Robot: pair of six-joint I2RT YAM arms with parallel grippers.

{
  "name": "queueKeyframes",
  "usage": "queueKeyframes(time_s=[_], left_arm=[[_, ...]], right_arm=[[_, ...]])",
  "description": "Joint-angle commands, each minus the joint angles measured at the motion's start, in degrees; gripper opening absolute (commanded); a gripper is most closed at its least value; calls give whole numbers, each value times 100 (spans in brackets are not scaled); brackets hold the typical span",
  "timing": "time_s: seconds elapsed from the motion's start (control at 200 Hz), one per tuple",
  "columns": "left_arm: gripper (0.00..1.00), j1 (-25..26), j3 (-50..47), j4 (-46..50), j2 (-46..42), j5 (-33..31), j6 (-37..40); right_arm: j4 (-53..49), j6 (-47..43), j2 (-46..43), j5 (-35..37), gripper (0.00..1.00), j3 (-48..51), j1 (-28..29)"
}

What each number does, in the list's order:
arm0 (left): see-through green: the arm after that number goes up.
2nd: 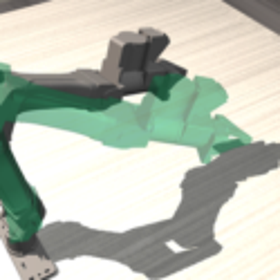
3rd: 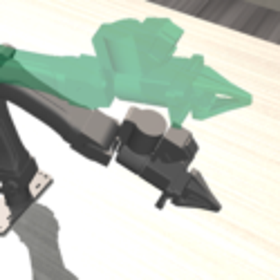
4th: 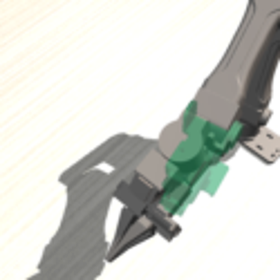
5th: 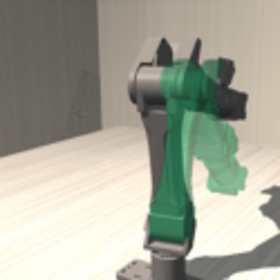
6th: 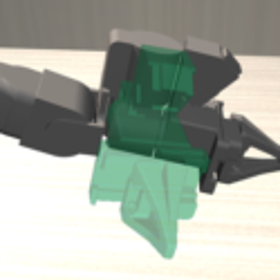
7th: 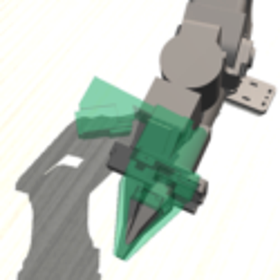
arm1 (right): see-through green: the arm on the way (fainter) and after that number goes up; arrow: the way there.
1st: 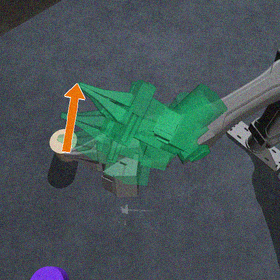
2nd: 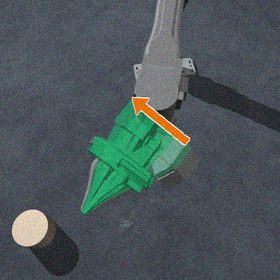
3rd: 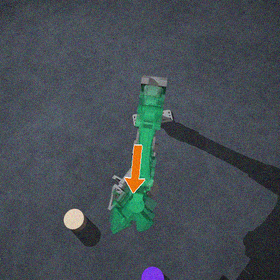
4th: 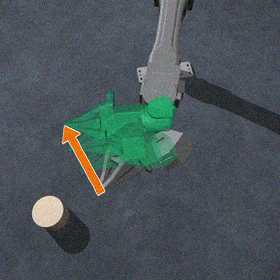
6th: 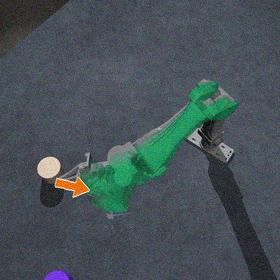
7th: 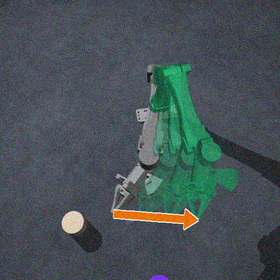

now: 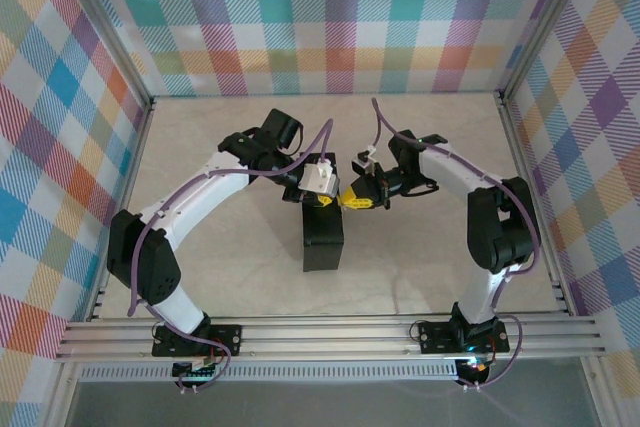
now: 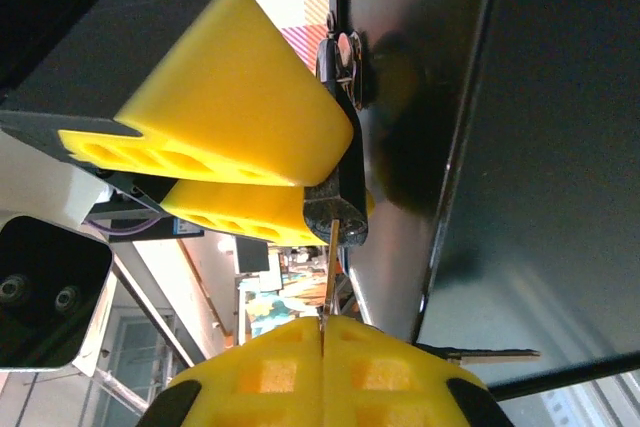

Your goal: Unlock the padlock with the key

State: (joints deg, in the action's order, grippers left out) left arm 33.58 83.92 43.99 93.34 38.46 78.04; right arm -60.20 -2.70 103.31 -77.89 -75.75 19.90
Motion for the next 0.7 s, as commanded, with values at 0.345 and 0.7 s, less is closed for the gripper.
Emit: queueKeyframes(time_s=[0.345, 0.7], left_arm=[[18, -1, 444, 522, 341, 778, 75], [18, 113, 406, 347, 224, 862, -104]], right_arm=[[-355, -1043, -113, 294, 2, 200, -157], [358, -569, 35, -145, 0, 79, -131]])
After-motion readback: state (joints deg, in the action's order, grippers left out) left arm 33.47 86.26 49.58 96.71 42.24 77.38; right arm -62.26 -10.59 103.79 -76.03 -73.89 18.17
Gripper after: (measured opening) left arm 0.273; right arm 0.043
